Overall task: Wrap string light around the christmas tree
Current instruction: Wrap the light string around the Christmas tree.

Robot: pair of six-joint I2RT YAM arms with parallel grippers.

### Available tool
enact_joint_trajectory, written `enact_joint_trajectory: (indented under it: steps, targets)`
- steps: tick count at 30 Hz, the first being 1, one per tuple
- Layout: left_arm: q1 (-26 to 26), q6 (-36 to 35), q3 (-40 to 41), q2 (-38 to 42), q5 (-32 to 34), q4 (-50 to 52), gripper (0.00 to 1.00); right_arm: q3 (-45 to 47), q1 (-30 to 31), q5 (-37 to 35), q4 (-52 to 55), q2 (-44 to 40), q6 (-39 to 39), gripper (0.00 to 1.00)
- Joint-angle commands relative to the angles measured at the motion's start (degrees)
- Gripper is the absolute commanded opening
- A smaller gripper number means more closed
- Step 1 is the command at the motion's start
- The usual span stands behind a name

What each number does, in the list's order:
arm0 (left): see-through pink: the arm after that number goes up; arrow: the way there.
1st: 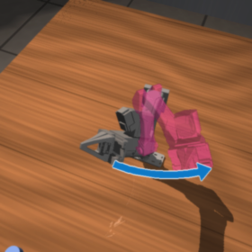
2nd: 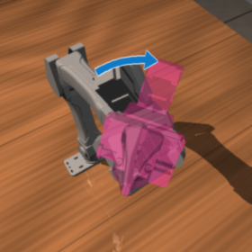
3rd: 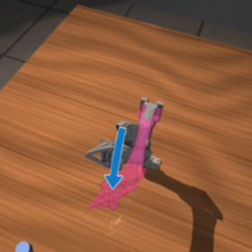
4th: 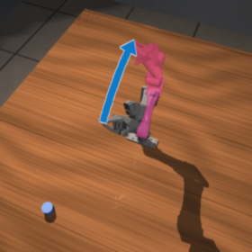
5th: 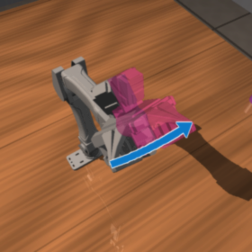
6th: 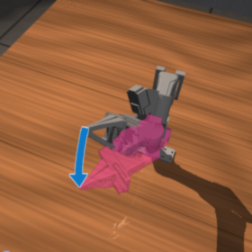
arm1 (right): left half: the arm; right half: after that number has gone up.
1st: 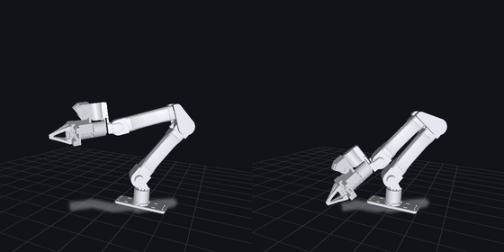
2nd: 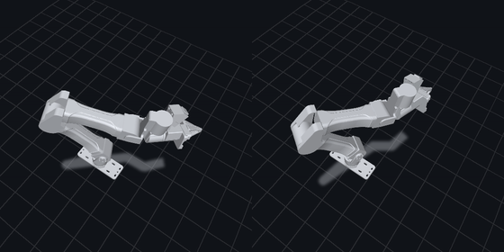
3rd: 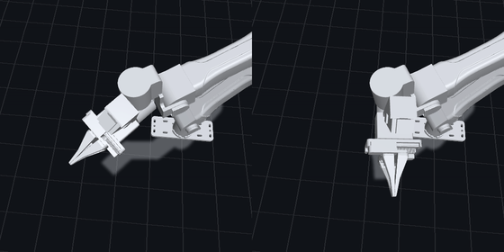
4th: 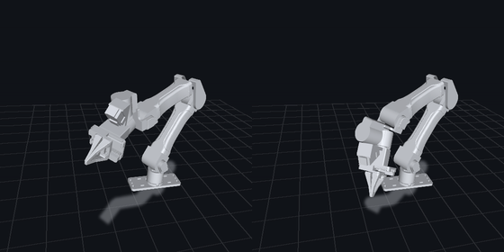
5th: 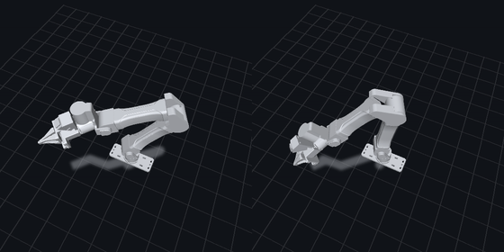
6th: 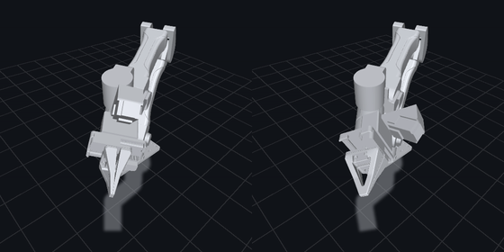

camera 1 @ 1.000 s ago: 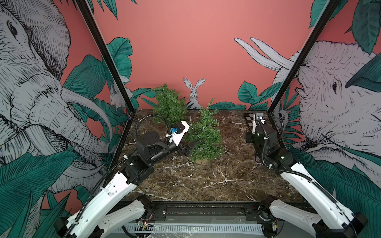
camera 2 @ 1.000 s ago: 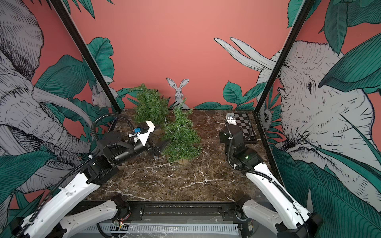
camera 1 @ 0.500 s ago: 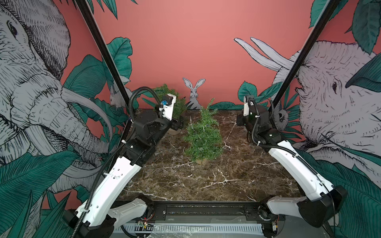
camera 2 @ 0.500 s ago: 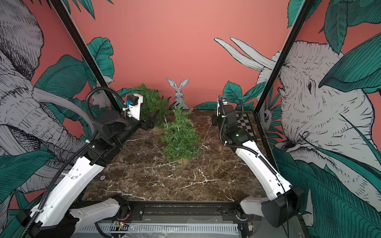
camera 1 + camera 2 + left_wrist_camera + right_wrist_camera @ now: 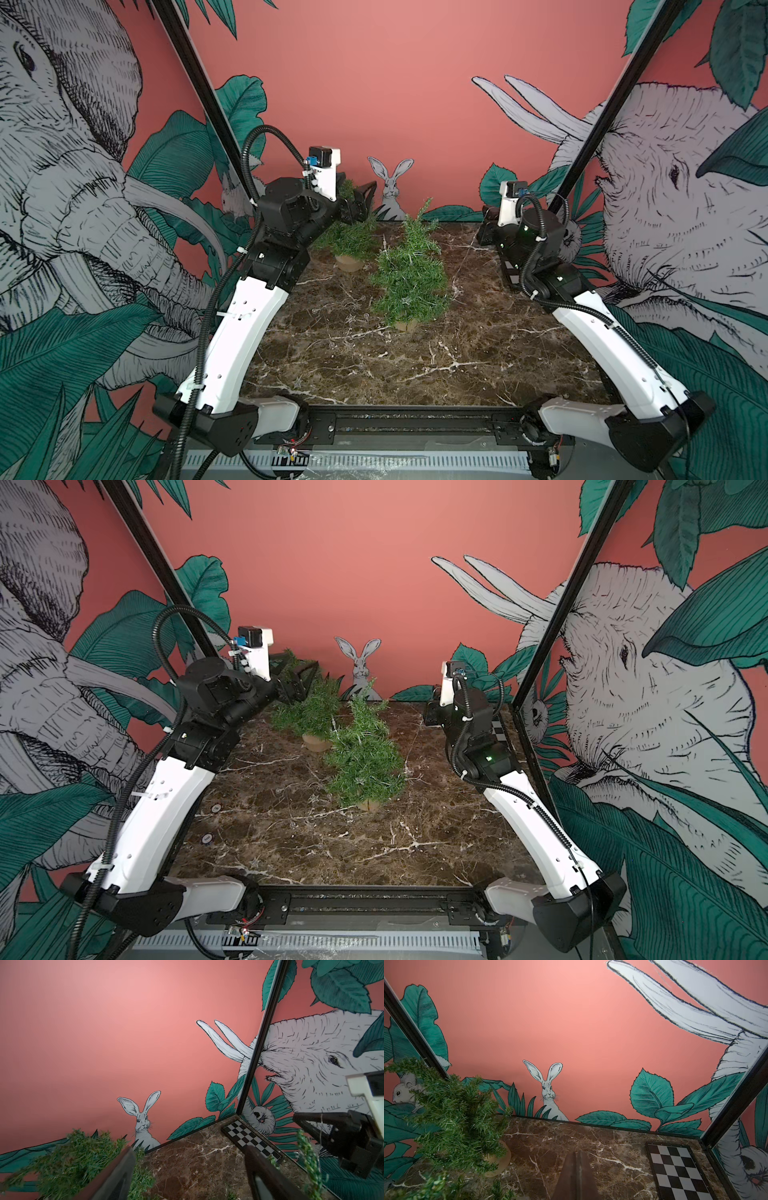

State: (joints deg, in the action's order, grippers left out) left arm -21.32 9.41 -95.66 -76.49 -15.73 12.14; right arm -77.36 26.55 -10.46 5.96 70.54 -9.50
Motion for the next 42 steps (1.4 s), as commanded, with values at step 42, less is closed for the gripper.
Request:
enact_joint_trajectory:
  steps: [42]
  targets:
    - [-1.07, -8.81, -30.51, -35.43, -33.43, 7.22, 0.73, -2.14, -0.57, 18.49, -37.58, 16.54, -16.95, 0.0]
